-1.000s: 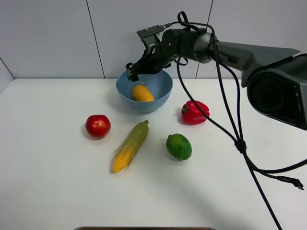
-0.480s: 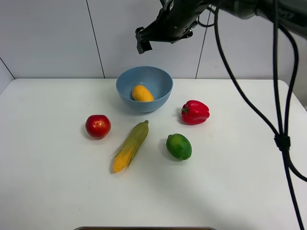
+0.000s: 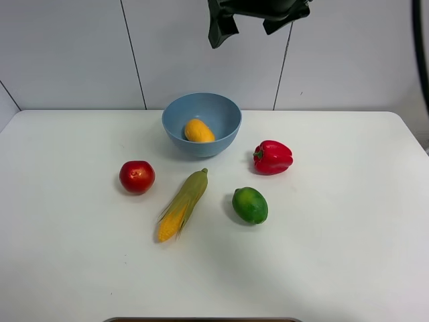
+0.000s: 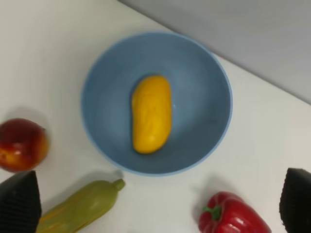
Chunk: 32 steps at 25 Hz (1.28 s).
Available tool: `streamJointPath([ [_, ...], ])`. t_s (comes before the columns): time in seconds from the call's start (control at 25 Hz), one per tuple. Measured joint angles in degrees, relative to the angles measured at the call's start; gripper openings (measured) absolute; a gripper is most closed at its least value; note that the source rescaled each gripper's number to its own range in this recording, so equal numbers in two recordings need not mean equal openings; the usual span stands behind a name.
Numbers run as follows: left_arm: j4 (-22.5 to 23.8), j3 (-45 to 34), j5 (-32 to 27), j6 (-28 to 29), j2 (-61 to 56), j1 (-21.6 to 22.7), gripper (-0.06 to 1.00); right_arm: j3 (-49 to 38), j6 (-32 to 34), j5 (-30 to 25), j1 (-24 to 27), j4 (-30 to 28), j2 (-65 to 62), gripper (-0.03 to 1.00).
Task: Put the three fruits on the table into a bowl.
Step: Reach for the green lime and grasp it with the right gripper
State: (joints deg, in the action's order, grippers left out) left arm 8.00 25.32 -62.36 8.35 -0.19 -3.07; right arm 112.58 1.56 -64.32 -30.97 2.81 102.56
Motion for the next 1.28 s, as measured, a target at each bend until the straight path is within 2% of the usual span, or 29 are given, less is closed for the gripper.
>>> streamJointPath([
  [0.2, 0.00, 0.00, 0.00, 0.00, 0.00, 0.00, 1.00, 0.00, 2.11, -5.00, -1.29, -2.81, -4.21, 0.98],
  [0.36, 0.00, 0.00, 0.00, 0.00, 0.00, 0.00, 1.00, -0.69, 3.77, -5.13, -2.82, -4.26, -6.02, 0.98],
  [0.64, 0.00, 0.00, 0.00, 0.00, 0.00, 0.00, 1.00, -13.64, 6.77, -5.02, -4.22, -4.94, -11.30, 0.98],
  [1.0, 0.00, 0.00, 0.00, 0.00, 0.00, 0.00, 1.00, -32.63, 10.59, 7.77, -4.29, -3.99, -13.41, 0.98],
  [1.12, 0.00, 0.00, 0.00, 0.00, 0.00, 0.00, 1.00, -35.28, 10.59, 11.54, -4.29, -2.44, -11.57, 0.98],
  [1.28, 0.00, 0.00, 0.00, 0.00, 0.00, 0.00, 1.00, -35.98, 10.59, 13.49, -4.29, -2.47, -7.69, 0.98],
])
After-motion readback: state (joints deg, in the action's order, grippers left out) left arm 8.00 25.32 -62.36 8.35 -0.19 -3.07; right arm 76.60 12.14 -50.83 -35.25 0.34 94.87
